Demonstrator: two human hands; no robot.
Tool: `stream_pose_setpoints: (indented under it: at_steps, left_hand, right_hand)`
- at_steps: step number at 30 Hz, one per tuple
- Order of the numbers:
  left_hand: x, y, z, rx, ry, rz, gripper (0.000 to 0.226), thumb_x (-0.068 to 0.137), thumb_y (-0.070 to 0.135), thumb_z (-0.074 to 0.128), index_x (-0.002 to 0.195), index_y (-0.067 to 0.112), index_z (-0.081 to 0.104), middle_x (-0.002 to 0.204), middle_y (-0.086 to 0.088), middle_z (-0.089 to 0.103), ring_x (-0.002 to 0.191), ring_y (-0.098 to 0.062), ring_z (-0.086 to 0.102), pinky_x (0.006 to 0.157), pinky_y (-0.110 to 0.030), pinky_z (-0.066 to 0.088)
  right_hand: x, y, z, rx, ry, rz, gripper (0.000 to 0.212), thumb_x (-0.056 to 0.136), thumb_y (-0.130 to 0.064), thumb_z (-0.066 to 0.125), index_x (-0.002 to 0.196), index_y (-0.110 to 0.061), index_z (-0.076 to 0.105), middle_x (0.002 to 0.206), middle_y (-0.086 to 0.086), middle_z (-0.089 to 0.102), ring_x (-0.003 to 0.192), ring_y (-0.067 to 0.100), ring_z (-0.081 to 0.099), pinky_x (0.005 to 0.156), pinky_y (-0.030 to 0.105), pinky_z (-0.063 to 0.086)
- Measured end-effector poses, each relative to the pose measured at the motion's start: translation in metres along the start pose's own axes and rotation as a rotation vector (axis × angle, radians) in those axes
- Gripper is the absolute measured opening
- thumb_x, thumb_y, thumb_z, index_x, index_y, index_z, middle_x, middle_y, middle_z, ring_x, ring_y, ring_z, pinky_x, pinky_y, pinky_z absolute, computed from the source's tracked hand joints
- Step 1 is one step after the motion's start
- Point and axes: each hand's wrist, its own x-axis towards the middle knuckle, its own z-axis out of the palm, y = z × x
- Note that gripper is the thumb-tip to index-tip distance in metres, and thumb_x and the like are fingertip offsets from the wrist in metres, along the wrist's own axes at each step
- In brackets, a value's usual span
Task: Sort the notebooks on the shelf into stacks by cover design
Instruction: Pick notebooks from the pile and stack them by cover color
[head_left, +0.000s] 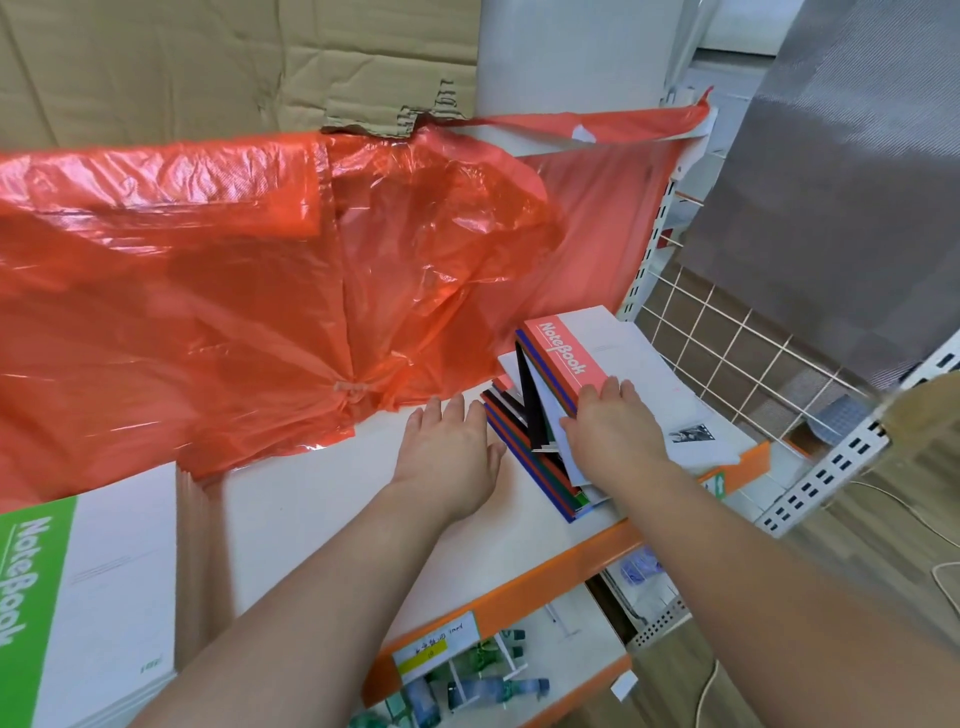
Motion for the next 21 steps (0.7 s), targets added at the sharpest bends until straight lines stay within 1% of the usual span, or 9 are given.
stream_pose_setpoints:
  at_steps: [1, 2, 6, 8, 10, 12, 14, 16, 21]
  left_hand:
    - [0.000, 0.000, 0.000, -0.003, -0.003, 0.003, 0.058, 0.102, 0.048, 0.031, 0.150, 0.014, 0.028, 0.159, -0.013, 0.026, 0.148, -0.038, 0.018, 0.121, -0.047, 0.018]
    - [0.000, -0.001, 0.000, -0.006, -0.005, 0.003, 0.058, 0.102, 0.047, 0.031, 0.150, 0.014, 0.028, 0.159, -0.013, 0.026, 0.148, -0.038, 0.018, 0.121, -0.047, 0.018]
    - [0.001, -0.003, 0.000, -0.015, -0.018, -0.002, 0.058, 0.102, 0.048, 0.031, 0.150, 0.015, 0.028, 0.159, -0.012, 0.026, 0.148, -0.038, 0.018, 0.121, -0.048, 0.018]
    - [0.003, -0.003, 0.001, -0.015, -0.026, 0.001, 0.059, 0.102, 0.048, 0.031, 0.151, 0.016, 0.026, 0.160, -0.011, 0.024, 0.149, -0.037, 0.017, 0.121, -0.048, 0.018]
    - [0.004, -0.002, 0.002, -0.015, -0.028, 0.008, 0.060, 0.102, 0.048, 0.031, 0.152, 0.016, 0.025, 0.161, -0.012, 0.022, 0.149, -0.037, 0.015, 0.121, -0.047, 0.017]
    - [0.004, -0.003, 0.002, -0.013, -0.025, 0.016, 0.059, 0.102, 0.048, 0.031, 0.151, 0.015, 0.026, 0.161, -0.012, 0.023, 0.149, -0.037, 0.016, 0.121, -0.047, 0.017]
    - [0.005, -0.003, 0.002, -0.012, -0.018, 0.022, 0.059, 0.102, 0.048, 0.031, 0.151, 0.015, 0.027, 0.160, -0.012, 0.024, 0.148, -0.037, 0.017, 0.121, -0.047, 0.019]
    - [0.006, -0.004, 0.002, -0.011, -0.016, 0.027, 0.059, 0.102, 0.049, 0.031, 0.151, 0.015, 0.028, 0.160, -0.012, 0.025, 0.148, -0.038, 0.019, 0.120, -0.048, 0.019]
    - [0.008, -0.005, 0.004, -0.010, -0.008, 0.034, 0.059, 0.102, 0.049, 0.031, 0.150, 0.015, 0.028, 0.160, -0.012, 0.025, 0.148, -0.038, 0.018, 0.120, -0.047, 0.020]
  right_hand:
    - [0.001, 0.001, 0.002, -0.012, -0.009, 0.010, 0.044, 0.100, -0.043, 0.040, 0.123, -0.006, 0.048, 0.133, 0.020, 0.048, 0.126, 0.035, 0.041, 0.100, 0.040, 0.039]
    - [0.001, 0.002, 0.002, -0.001, -0.012, 0.014, 0.043, 0.101, -0.043, 0.039, 0.122, -0.007, 0.049, 0.133, 0.020, 0.048, 0.126, 0.034, 0.041, 0.097, 0.040, 0.041]
    - [0.002, 0.003, -0.006, 0.075, -0.002, 0.009, 0.037, 0.102, -0.040, 0.038, 0.118, -0.010, 0.053, 0.121, 0.012, 0.055, 0.114, 0.028, 0.049, 0.081, 0.035, 0.045]
    - [0.000, 0.000, -0.011, 0.039, 0.006, 0.006, 0.028, 0.101, -0.032, 0.044, 0.116, -0.010, 0.054, 0.117, 0.011, 0.058, 0.109, 0.027, 0.054, 0.078, 0.033, 0.045]
    - [-0.001, -0.005, -0.014, -0.004, 0.000, 0.000, 0.020, 0.097, -0.017, 0.049, 0.114, -0.010, 0.055, 0.115, 0.010, 0.062, 0.104, 0.029, 0.058, 0.076, 0.031, 0.044]
    - [-0.002, -0.008, -0.018, -0.026, -0.010, -0.012, 0.020, 0.093, -0.007, 0.050, 0.112, -0.009, 0.056, 0.112, 0.010, 0.063, 0.102, 0.030, 0.061, 0.072, 0.030, 0.040]
    - [-0.002, -0.007, -0.021, -0.040, -0.014, -0.024, 0.019, 0.094, -0.007, 0.049, 0.111, -0.010, 0.057, 0.112, 0.010, 0.064, 0.101, 0.031, 0.062, 0.070, 0.030, 0.037]
    - [-0.003, -0.005, -0.023, -0.051, -0.019, -0.036, 0.021, 0.093, -0.004, 0.048, 0.112, -0.008, 0.056, 0.112, 0.011, 0.064, 0.100, 0.032, 0.062, 0.070, 0.031, 0.039]
    - [-0.006, -0.002, -0.030, -0.053, -0.016, -0.056, 0.031, 0.091, 0.001, 0.047, 0.121, -0.003, 0.048, 0.115, 0.014, 0.062, 0.101, 0.033, 0.061, 0.069, 0.032, 0.035]
